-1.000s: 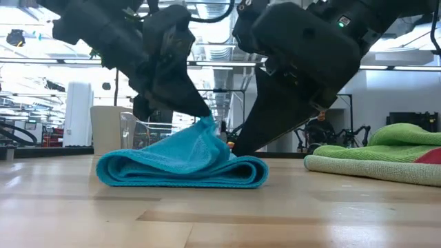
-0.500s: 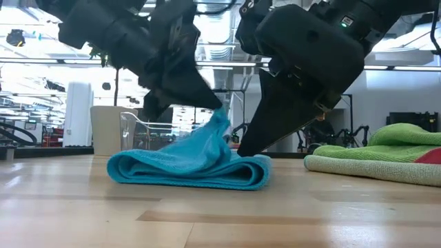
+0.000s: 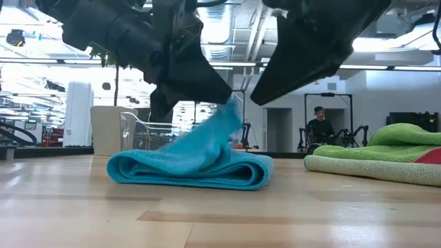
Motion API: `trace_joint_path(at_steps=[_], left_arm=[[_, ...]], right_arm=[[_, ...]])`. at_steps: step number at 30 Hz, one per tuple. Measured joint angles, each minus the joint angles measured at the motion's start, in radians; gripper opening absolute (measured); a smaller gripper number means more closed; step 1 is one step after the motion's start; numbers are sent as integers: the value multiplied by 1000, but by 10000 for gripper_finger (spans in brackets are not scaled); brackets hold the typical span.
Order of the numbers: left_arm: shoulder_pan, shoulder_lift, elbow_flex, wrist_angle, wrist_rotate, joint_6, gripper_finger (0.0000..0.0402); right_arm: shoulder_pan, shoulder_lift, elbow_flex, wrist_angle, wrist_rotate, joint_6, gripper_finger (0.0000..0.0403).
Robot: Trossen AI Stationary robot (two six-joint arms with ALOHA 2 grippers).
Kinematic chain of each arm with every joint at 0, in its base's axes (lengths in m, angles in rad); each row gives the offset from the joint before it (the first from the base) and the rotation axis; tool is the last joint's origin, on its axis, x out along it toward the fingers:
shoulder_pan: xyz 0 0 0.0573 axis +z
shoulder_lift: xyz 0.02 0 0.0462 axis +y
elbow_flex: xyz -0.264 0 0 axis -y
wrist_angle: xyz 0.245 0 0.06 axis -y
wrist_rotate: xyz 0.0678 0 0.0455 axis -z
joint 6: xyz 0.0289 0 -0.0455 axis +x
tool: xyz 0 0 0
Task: Fold microfiber towels
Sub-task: Fold the blue microfiber cloth
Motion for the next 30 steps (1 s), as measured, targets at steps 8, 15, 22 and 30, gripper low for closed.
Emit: trace_joint_path(at_steps=[8, 15, 22, 30], left_arm=[[-3, 0, 0, 52, 65, 13, 158], [-6, -56, 0, -71, 108, 2, 166], [-81, -132, -1, -200, -16, 20, 158], [-128, -93, -50, -213, -89, -37, 143]], right_arm=[[-21, 10, 0, 2, 51, 0, 102], [-90, 49, -6, 117, 128, -75, 102], [-151, 78, -198, 419, 73, -80, 102], [-163, 75, -316, 502, -13, 30, 102]])
